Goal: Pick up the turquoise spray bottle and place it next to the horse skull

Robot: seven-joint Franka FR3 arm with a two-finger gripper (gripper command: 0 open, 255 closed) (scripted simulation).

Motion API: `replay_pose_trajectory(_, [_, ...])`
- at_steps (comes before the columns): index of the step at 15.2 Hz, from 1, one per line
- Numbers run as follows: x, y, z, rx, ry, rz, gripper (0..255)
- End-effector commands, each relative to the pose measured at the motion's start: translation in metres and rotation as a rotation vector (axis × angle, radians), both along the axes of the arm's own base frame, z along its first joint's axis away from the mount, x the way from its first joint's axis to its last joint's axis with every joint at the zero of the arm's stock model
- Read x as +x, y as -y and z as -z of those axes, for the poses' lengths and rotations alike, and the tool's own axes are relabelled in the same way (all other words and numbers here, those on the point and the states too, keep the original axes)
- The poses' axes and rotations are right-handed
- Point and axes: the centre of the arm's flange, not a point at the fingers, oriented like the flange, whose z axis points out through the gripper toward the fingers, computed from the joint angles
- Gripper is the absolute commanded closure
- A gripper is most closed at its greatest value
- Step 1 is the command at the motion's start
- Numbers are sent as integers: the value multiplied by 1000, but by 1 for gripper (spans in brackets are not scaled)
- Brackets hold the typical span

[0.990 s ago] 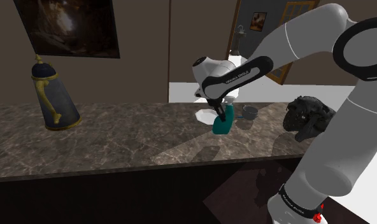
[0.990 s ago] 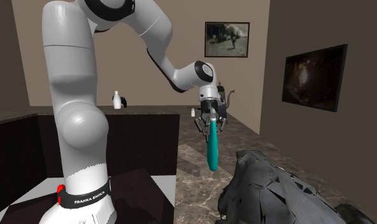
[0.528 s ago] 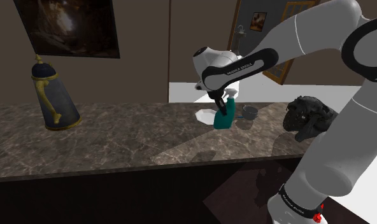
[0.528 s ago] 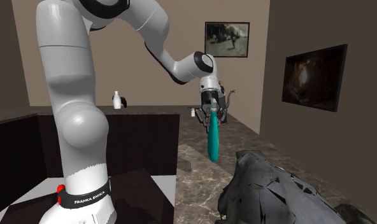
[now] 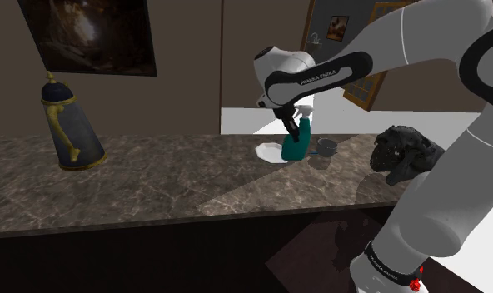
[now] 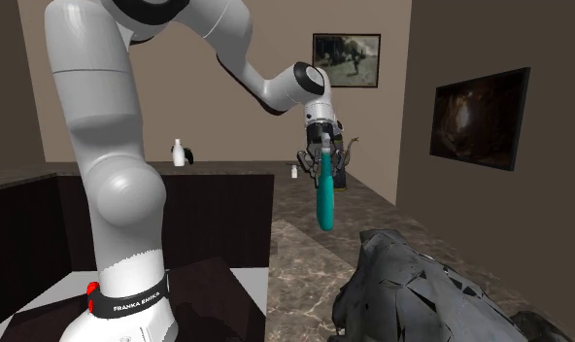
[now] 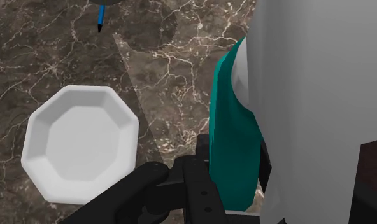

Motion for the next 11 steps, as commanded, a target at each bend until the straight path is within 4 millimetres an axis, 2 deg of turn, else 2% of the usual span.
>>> replay_pose_trajectory(1, [0,0,-10,0,0,0,255])
replay_pose_trajectory(11, [0,0,-63,0,0,0,255])
